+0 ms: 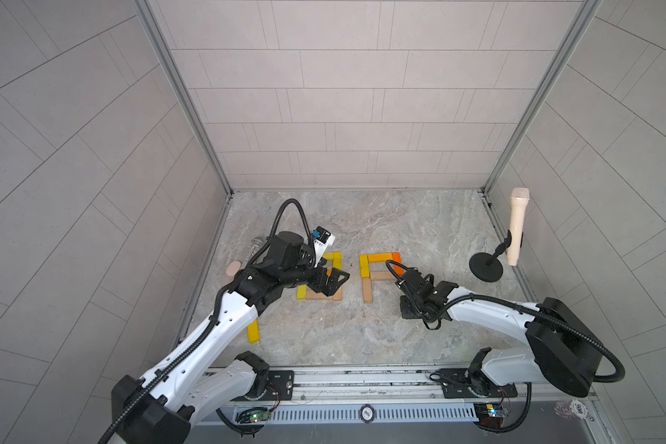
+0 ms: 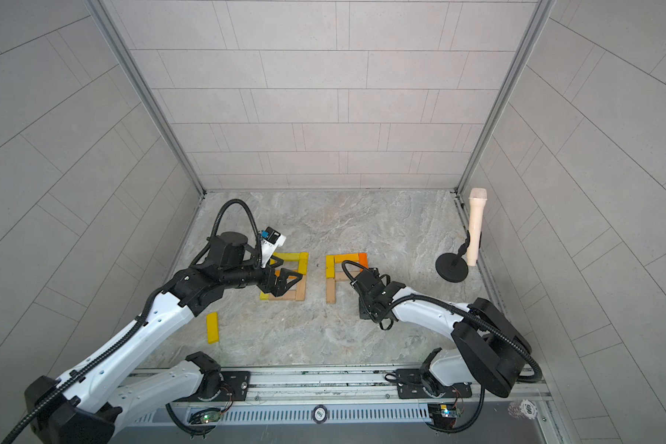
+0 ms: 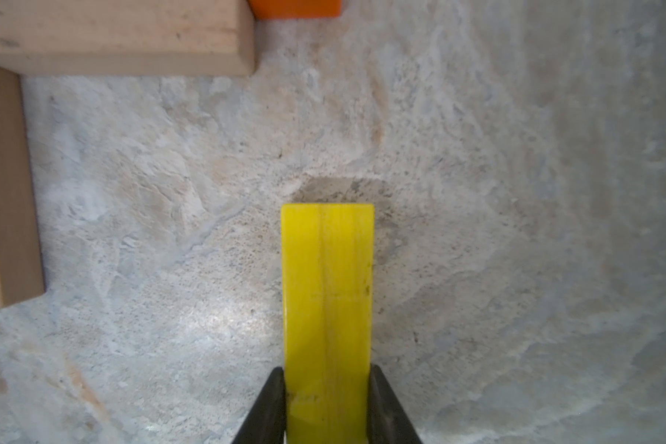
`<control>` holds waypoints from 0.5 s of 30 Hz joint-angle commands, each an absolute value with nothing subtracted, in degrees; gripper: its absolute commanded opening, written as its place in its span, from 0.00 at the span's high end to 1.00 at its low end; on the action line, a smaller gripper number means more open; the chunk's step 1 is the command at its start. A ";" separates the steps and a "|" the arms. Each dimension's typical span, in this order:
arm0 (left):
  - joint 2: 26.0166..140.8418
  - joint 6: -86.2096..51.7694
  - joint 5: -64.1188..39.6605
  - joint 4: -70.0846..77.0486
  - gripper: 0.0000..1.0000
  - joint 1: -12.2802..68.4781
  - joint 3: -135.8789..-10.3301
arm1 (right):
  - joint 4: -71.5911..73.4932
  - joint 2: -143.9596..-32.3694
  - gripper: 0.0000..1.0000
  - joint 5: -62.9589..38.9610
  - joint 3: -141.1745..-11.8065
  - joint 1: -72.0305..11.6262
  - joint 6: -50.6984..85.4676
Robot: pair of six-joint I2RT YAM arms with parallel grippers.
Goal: Assemble the number 8 with building blocks
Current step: Assemble the building block at the center of the board.
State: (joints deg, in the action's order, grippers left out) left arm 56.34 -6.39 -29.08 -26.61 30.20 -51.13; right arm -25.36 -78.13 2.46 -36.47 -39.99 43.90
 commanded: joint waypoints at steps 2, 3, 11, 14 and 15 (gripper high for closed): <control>50.65 -6.27 -30.30 -28.06 0.00 30.62 -49.46 | -25.29 -78.02 0.69 2.20 -36.45 -39.34 43.29; 49.84 -6.40 -29.92 -28.29 0.00 30.59 -48.97 | -25.25 -78.00 0.69 2.11 -36.56 -39.24 43.24; 49.01 -8.27 -29.70 -26.07 0.00 30.72 -47.26 | -24.85 -78.78 0.69 1.49 -37.44 -38.71 43.47; 49.22 -8.48 -29.79 -26.46 0.00 30.75 -47.42 | -24.79 -78.93 0.70 1.14 -37.62 -38.48 43.59; 49.04 -8.53 -29.96 -26.45 0.00 30.70 -47.30 | -24.59 -79.10 0.69 0.93 -37.62 -38.35 43.59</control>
State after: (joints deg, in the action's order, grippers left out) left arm 49.56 -8.16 -29.28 -27.31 30.41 -47.92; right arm -24.62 -78.35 0.97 -36.62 -38.74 43.48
